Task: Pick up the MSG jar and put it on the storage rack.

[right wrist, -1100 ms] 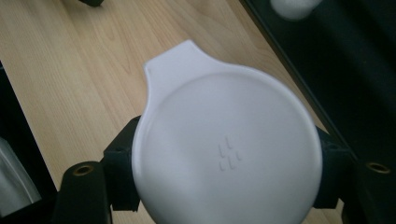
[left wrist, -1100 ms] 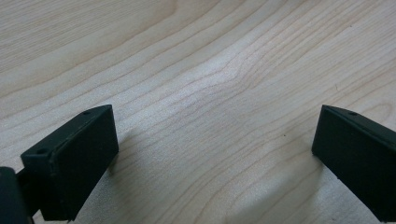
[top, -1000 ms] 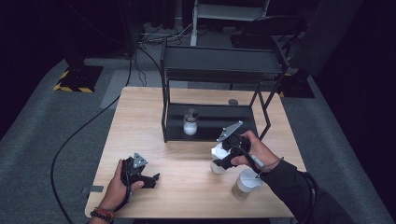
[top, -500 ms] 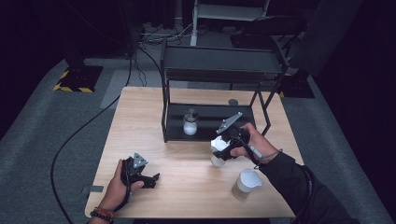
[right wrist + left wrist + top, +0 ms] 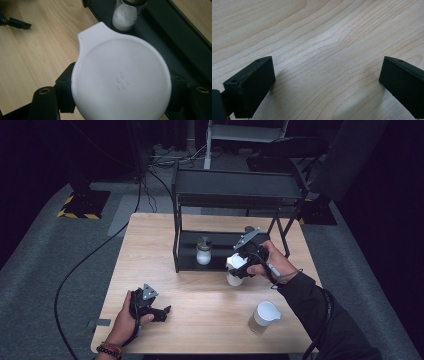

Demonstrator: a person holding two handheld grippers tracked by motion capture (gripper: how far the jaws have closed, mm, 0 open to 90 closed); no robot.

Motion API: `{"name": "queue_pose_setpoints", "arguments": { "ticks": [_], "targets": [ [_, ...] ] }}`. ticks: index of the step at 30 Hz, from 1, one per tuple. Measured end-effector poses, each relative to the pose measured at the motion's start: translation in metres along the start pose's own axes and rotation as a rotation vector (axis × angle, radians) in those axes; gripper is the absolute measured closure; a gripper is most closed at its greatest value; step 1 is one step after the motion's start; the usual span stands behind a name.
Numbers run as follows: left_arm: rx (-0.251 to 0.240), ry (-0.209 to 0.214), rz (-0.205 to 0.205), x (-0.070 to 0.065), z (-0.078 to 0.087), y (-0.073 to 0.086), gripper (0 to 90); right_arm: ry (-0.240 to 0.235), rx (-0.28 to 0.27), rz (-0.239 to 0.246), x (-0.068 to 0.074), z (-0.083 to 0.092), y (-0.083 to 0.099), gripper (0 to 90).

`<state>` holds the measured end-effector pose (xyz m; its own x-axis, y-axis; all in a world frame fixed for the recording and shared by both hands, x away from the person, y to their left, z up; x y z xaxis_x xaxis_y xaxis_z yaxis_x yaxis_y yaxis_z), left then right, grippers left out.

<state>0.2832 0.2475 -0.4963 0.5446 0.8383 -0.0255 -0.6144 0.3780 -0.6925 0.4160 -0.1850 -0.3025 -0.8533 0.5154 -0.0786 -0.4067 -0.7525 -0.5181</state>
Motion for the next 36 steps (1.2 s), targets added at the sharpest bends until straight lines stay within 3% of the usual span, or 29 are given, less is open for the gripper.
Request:
{"name": "queue_pose_setpoints", "arguments": {
  "ticks": [16,36],
  "targets": [
    [0.000,0.000,0.000,0.000,0.000,0.000,0.4,0.024,0.000,-0.063,-0.024,-0.011,-0.012,30.1],
    [0.000,0.000,-0.001,0.000,0.000,0.000,0.4,0.057,0.011,-0.079,-0.039,-0.028,-0.028,30.2]
  ]
}}
Point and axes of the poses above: each handheld gripper's, and its own axes: z roughly backward along the jaws, y roughly out of its underside, x roughly to its left, the point moved 4 cm from there along -z, roughly forward along the jaws, and after that the axes turned 1 degree about y, right-handed, at the moved point
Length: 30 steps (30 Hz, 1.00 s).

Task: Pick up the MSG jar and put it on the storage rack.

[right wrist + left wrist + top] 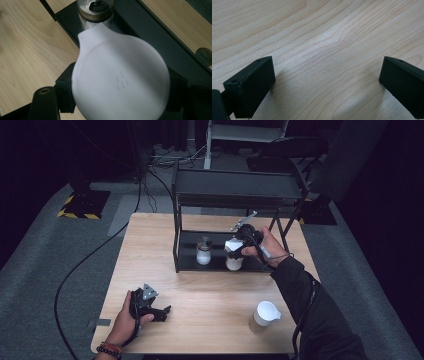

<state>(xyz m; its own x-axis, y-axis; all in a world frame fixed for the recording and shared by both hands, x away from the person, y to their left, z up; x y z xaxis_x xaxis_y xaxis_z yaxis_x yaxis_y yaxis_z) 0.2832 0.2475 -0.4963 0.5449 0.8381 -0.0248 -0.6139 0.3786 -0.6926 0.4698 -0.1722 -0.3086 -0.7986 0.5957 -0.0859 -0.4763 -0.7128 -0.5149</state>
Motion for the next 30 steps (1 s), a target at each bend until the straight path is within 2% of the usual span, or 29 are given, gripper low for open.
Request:
{"name": "queue_pose_setpoints", "arguments": {
  "ticks": [8,11,20,24,30],
  "targets": [
    [0.000,0.000,0.000,0.000,0.000,0.000,0.4,0.008,0.006,-0.022,-0.005,-0.008,-0.005,30.2],
    [0.000,0.000,0.000,0.000,0.000,0.000,0.4,0.011,0.000,-0.015,-0.008,-0.011,-0.005,30.1],
    [0.000,0.000,0.000,0.000,0.000,0.000,0.4,0.020,0.018,-0.047,-0.015,-0.022,-0.006,30.2],
    [0.000,0.000,0.000,0.000,0.000,0.000,0.3,0.018,0.031,-0.055,-0.017,-0.026,-0.007,30.2],
    [0.000,0.000,0.000,0.000,0.000,0.000,0.4,0.007,0.023,-0.060,-0.020,-0.031,-0.004,30.1]
  ]
}}
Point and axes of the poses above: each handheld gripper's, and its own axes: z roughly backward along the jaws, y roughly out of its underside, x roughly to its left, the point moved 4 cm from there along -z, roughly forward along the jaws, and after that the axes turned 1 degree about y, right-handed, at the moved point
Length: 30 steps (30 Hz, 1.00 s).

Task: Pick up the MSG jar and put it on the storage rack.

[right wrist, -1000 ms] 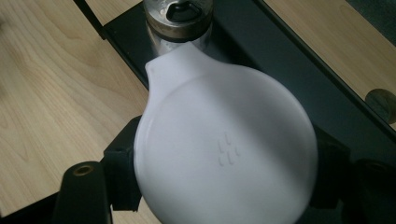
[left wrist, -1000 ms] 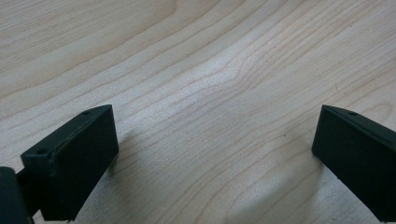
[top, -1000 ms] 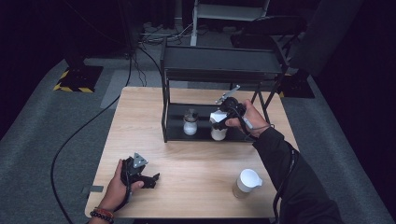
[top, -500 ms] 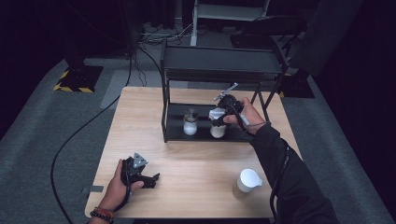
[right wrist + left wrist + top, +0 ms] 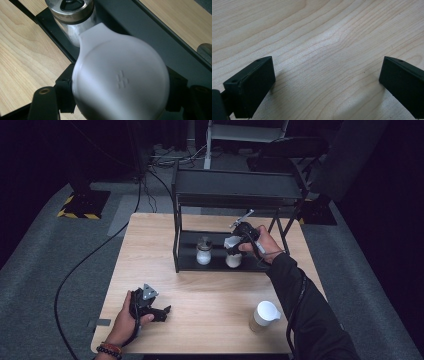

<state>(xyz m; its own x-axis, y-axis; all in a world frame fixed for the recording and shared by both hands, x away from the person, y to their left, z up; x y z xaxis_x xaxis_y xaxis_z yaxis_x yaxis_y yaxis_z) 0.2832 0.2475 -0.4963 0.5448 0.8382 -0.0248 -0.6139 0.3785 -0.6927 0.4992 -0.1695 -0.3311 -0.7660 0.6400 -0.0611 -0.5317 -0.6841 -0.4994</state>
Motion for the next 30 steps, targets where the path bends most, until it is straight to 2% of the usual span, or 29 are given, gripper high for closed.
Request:
{"name": "queue_pose_setpoints", "arguments": {
  "ticks": [8,19,30],
  "targets": [
    [0.000,0.000,0.000,0.000,0.000,0.000,0.4,-0.005,-0.004,-0.003,0.000,-0.006,0.001,30.1],
    [0.000,0.000,0.000,0.000,0.000,0.000,0.4,-0.014,-0.010,-0.032,-0.004,-0.013,0.005,30.2],
    [-0.001,0.000,0.000,0.000,0.000,0.000,0.4,-0.018,-0.014,-0.033,-0.006,-0.015,0.006,30.1]
  ]
}}
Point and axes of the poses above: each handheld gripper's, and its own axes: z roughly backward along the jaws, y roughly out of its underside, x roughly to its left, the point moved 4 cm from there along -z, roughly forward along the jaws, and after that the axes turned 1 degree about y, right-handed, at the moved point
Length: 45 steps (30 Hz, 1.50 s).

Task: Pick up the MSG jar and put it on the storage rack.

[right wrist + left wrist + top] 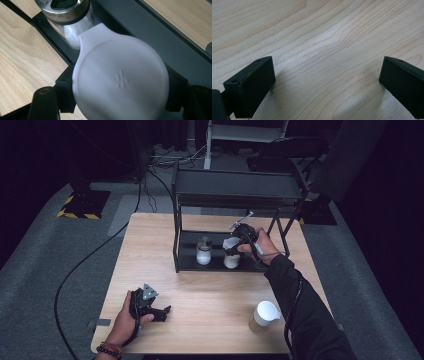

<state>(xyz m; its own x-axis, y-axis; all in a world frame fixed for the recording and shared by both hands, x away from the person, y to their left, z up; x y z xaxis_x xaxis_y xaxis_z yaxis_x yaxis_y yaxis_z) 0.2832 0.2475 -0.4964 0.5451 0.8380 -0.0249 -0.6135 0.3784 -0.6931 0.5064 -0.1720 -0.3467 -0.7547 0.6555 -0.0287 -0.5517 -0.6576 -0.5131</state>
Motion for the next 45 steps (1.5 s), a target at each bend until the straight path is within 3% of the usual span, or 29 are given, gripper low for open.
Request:
{"name": "queue_pose_setpoints", "arguments": {
  "ticks": [16,24,34,45],
  "targets": [
    [0.001,-0.001,-0.001,0.000,0.000,0.000,0.4,-0.009,-0.002,-0.006,-0.004,0.000,0.002,29.3],
    [0.000,-0.001,-0.001,0.000,0.000,0.000,0.4,-0.005,0.009,0.016,-0.004,-0.002,0.003,23.5],
    [0.000,0.000,-0.001,0.000,0.000,0.000,0.4,0.055,0.014,0.032,0.003,-0.005,0.007,7.0],
    [0.000,-0.001,-0.001,0.000,0.000,0.000,0.4,0.079,0.012,0.062,0.008,-0.011,0.009,4.4]
  ]
}}
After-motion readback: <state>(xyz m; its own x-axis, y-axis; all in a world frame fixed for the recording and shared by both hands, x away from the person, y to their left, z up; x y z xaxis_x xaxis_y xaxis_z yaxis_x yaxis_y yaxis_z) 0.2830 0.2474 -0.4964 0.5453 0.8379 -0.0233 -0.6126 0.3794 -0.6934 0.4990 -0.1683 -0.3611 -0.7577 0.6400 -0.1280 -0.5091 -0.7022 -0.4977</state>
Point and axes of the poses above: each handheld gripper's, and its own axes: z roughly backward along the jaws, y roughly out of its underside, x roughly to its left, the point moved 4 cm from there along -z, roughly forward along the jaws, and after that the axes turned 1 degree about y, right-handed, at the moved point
